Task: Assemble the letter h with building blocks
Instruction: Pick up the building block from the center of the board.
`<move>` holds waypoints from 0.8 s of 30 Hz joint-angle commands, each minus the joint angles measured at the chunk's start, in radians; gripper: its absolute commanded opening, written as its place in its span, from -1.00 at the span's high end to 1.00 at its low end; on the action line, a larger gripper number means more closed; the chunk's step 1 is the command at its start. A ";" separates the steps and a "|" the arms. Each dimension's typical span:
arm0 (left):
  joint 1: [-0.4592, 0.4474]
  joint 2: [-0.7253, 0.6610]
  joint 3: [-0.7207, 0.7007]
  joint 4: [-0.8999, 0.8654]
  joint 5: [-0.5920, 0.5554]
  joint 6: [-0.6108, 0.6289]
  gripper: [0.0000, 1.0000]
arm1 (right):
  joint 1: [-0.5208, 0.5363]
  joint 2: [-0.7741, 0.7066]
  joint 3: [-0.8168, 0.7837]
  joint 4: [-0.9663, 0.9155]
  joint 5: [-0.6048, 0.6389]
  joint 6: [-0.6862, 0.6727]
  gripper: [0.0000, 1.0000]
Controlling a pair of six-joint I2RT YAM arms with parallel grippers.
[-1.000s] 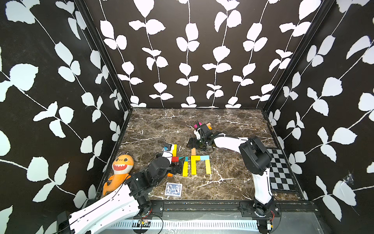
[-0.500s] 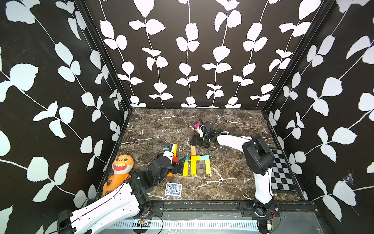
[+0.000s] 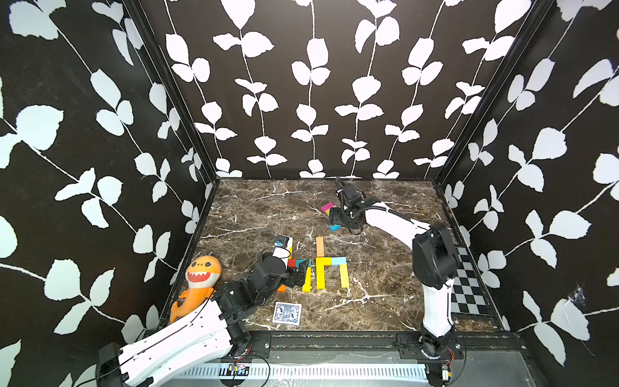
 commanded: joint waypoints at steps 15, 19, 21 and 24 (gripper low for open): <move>0.000 -0.003 0.008 0.051 0.058 0.022 -0.98 | 0.024 0.200 0.183 -0.097 0.123 0.118 -0.59; 0.000 -0.010 0.009 0.047 0.059 0.017 -0.98 | 0.025 0.259 0.268 -0.204 0.189 0.099 -0.56; 0.001 -0.016 0.008 0.047 0.061 0.016 -0.98 | 0.025 0.275 0.289 -0.225 0.212 0.088 -0.53; 0.000 -0.028 0.008 0.037 0.056 0.016 -0.98 | 0.025 0.299 0.311 -0.255 0.229 0.071 -0.41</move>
